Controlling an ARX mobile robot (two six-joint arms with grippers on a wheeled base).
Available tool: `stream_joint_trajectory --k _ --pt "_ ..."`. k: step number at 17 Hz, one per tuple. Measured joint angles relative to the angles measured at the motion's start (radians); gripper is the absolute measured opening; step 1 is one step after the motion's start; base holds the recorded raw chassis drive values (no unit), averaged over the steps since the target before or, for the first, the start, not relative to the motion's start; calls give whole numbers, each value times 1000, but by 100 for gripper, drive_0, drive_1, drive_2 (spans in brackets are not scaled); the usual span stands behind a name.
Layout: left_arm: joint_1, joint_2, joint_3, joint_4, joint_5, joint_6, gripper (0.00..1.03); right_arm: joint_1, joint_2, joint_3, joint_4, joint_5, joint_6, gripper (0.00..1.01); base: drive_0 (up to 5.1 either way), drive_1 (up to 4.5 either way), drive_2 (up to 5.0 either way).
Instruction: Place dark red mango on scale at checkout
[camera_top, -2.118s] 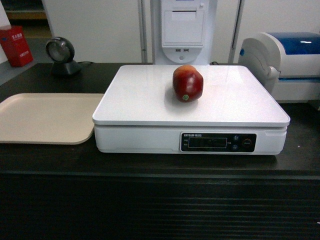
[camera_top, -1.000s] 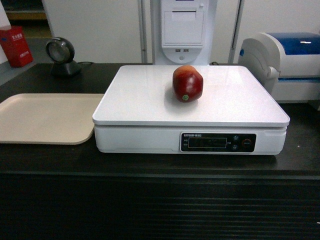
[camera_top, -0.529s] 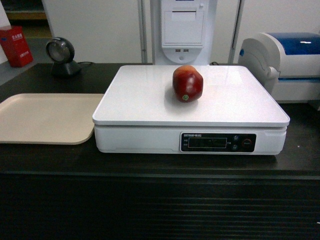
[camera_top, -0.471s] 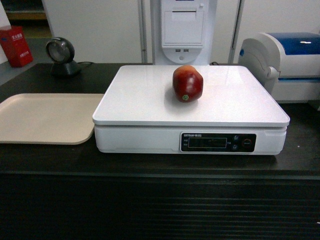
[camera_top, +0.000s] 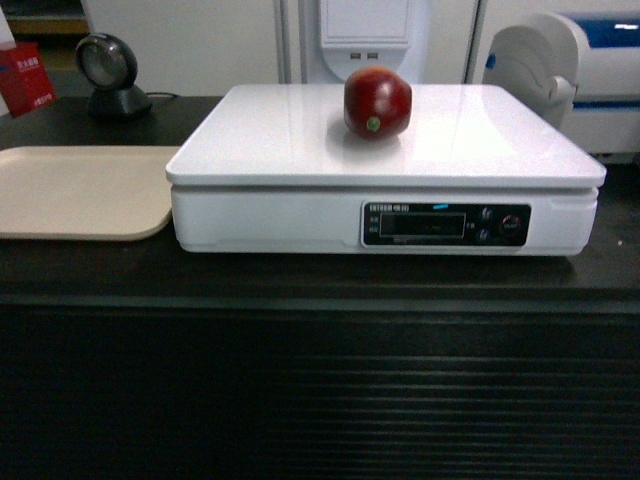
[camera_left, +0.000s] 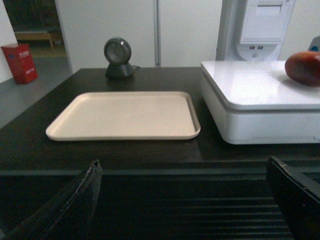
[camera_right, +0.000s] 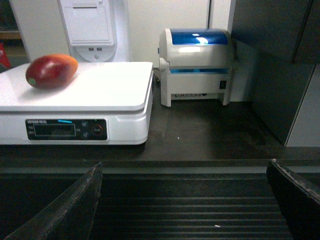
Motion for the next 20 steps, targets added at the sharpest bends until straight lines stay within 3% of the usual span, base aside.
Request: stream_joint_trajectory --k 20 --pt "0 0 0 0 0 0 98 0 0 0 -1 0 0 98 0 0 0"
